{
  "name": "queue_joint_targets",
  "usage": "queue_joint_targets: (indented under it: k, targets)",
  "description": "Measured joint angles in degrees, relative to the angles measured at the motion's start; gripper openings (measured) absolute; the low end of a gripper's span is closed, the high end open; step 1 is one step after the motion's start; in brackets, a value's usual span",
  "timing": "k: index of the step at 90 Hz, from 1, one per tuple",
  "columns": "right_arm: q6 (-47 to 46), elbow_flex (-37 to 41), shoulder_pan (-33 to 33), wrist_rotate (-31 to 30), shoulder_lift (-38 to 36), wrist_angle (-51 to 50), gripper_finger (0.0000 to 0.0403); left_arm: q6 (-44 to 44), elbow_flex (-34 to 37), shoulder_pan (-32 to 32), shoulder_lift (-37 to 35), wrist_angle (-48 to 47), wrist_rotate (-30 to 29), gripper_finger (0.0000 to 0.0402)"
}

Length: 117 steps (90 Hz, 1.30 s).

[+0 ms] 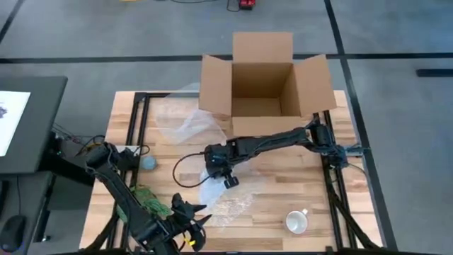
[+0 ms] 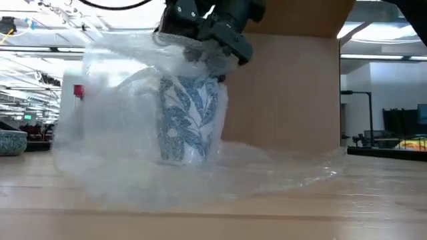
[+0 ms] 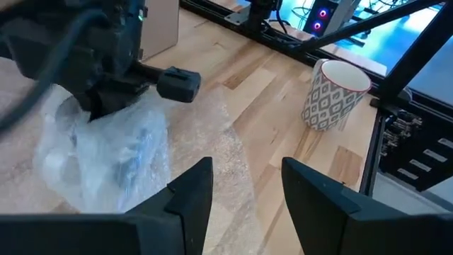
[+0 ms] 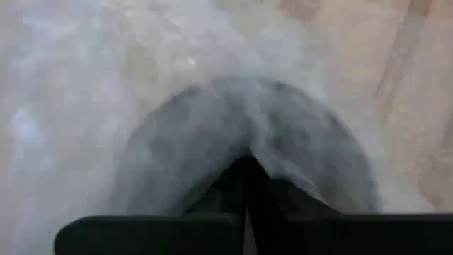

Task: Wrap mug
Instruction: Wrap the white blue mug with bubble wrap

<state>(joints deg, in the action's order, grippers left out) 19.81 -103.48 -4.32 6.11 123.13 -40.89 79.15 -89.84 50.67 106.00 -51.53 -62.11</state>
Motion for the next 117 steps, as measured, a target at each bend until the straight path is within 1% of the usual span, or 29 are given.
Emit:
queue_joint_targets:
  k: [12,26,37,42,54,58,62,75,85,99,104,110,117]
  targets:
    - [0.21,-3.62,-0.02,0.00,0.00,-4.09,0.0000,0.10,0.00,-0.02,0.00,0.02,0.00,0.0148]
    - [2.92,-8.96,-0.02,0.00,-0.99,-10.79,0.0000,0.00,0.00,-0.03,0.00,0.02,-0.02,0.0148]
    - [3.41,-11.21,-0.02,0.50,-3.13,-12.30,0.0000,-0.26,0.00,-0.03,0.00,0.02,0.00,0.0148]
    - [5.02,-11.32,0.00,4.34,-4.21,-12.35,0.0000,-0.28,0.00,-0.03,0.00,0.02,0.00,0.0148]
    - [9.04,-11.32,0.46,20.25,-5.35,-13.61,0.0000,-1.39,0.00,-0.03,0.00,0.01,0.00,0.0148]
    - [9.26,-11.32,0.44,23.76,-5.35,-14.34,0.0000,-1.64,0.00,-0.03,0.00,0.00,0.00,0.0148]
    - [9.25,-11.07,0.39,25.29,-5.29,-15.02,0.0000,-1.99,0.00,-0.04,0.00,0.00,-0.01,0.0148]
    - [9.66,-7.03,0.46,25.38,-4.74,-14.96,0.0000,-4.48,0.02,-0.29,0.00,-0.04,-0.15,0.0148]
    - [9.48,-2.44,1.03,24.47,-4.70,-11.28,0.0000,-4.98,0.02,-0.89,0.00,0.01,-0.20,0.0148]
    - [5.77,1.09,1.31,19.37,-4.70,-5.06,0.0000,-5.59,0.02,-2.15,0.00,-0.03,-0.31,0.0148]
    - [4.58,2.26,1.34,17.44,-4.70,-1.26,0.0000,-6.35,0.02,-2.65,0.00,-0.02,-0.31,0.0148]
    - [3.14,3.70,1.37,16.35,-4.72,2.62,0.0000,-7.31,0.02,-3.25,0.00,-0.02,-0.31,0.0148]
    - [1.51,4.28,1.42,15.83,-4.70,4.61,0.0000,-8.28,0.02,-3.89,0.00,-0.02,-0.28,0.0148]
